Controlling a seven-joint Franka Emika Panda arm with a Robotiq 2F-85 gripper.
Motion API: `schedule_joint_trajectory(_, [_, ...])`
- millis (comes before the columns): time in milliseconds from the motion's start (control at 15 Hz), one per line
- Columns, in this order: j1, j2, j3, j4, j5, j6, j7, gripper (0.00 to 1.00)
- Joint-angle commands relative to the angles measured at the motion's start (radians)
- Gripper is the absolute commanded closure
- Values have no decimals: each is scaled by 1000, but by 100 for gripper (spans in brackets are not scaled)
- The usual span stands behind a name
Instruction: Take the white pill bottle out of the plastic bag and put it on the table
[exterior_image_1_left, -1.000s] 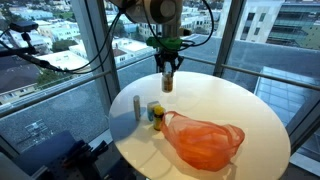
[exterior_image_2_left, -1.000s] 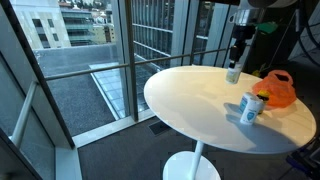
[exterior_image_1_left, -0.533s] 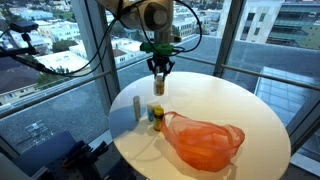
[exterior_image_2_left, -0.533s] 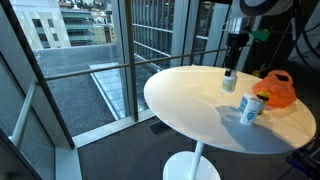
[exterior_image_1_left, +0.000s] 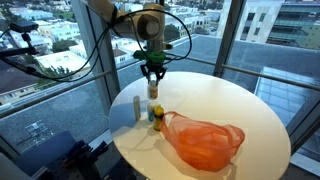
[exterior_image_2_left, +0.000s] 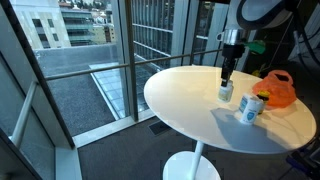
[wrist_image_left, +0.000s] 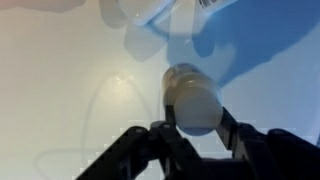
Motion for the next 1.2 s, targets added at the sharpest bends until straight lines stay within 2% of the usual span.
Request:
schedule_joint_trajectory(0, [3, -12, 9, -54, -5, 70, 25, 81])
schedule_joint_trajectory(733, [1, 11, 9, -138, -1, 223, 51, 81])
schedule_joint_trajectory(867, [-1, 5, 9, -147, 1, 236, 52, 31])
schedule_joint_trajectory(933, [-2, 0, 9, -150, 1, 239, 52, 30])
schedule_joint_trajectory(1133, [-9, -26, 5, -147, 6, 194, 55, 10])
